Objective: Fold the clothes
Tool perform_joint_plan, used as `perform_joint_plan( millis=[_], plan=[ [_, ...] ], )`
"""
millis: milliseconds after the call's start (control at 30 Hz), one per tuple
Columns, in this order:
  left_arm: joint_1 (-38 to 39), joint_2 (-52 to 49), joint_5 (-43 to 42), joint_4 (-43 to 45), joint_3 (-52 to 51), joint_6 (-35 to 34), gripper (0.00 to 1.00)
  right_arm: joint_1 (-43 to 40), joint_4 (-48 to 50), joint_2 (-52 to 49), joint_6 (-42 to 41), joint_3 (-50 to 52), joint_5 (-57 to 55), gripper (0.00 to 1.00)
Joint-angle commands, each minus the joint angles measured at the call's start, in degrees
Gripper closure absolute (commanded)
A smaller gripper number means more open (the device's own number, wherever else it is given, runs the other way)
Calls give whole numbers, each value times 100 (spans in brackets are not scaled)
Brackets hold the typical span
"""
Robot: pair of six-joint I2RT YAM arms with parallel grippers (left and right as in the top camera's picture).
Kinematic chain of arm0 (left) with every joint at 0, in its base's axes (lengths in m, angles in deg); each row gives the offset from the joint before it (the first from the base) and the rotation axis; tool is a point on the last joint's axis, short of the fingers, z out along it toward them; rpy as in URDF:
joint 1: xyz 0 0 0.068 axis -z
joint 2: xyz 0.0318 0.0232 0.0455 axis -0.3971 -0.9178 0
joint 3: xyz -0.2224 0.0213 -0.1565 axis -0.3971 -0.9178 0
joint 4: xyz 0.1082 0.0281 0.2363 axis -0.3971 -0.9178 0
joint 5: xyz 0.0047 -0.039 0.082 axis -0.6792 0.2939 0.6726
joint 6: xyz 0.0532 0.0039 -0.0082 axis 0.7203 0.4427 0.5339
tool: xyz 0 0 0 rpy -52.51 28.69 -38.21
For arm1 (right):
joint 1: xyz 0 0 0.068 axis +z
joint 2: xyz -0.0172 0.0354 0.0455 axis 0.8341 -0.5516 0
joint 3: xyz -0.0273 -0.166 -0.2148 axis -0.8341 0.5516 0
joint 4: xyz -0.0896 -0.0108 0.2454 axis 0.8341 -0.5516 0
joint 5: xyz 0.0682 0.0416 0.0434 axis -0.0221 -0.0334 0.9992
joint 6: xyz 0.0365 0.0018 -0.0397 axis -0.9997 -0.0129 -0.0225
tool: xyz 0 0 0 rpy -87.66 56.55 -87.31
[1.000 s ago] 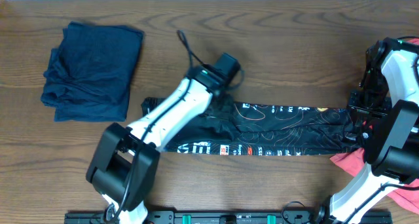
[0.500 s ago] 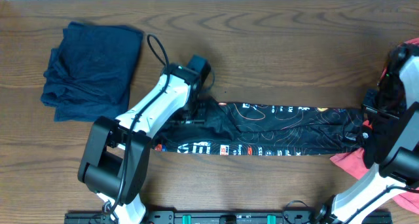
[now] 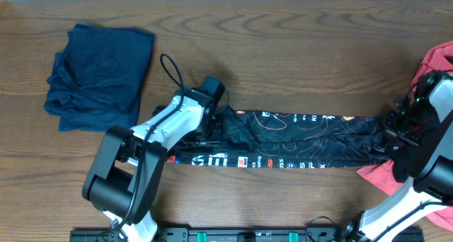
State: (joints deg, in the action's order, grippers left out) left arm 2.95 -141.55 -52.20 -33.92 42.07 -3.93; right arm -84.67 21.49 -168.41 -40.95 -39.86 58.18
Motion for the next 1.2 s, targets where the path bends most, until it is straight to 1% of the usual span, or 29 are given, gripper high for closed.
perform_joint_plan(
  millis=[0, 67, 300, 367, 467, 633, 700, 767, 833, 967, 1100, 1167],
  plan=[
    [-39, -107, 417, 319, -186, 234, 45, 105, 236, 4, -247, 98, 125, 94],
    [-92, -166, 442, 466, -192, 319, 43, 170, 525, 4, -356, 184, 127, 93],
    [-413, -511, 435, 938, -195, 323, 43, 420, 1473, -9, -380, 625, 81, 93],
    [-494, -623, 435, 1128, -195, 455, 43, 466, 1766, -24, -380, 721, 81, 93],
    [-621, -697, 437, 1405, -192, 595, 43, 509, 2092, -39, -380, 732, 85, 93],
    [-953, -697, 404, 2041, -192, 588, 43, 553, 2802, -39, -496, 732, 114, 92],
    [-1080, -697, 133, 2277, -190, 590, 43, 590, 3095, -39, -507, 732, 227, 90],
    [-1176, -697, -269, 2439, -186, 590, 43, 647, 3414, -39, -507, 730, 411, 84],
    [-1226, -695, -584, 2514, -170, 592, 43, 686, 3604, -39, -505, 715, 623, 82],
    [-1220, -632, -664, 2428, -118, 597, 42, 688, 3552, -24, -501, 507, 680, 79],
    [-1220, -382, -664, 2166, -46, 752, 42, 568, 2951, 2, -496, -9, 160, 75],
    [-1220, -151, -667, 2055, -35, 789, 42, 490, 2618, 7, -317, -317, 31, 74]
  ],
)
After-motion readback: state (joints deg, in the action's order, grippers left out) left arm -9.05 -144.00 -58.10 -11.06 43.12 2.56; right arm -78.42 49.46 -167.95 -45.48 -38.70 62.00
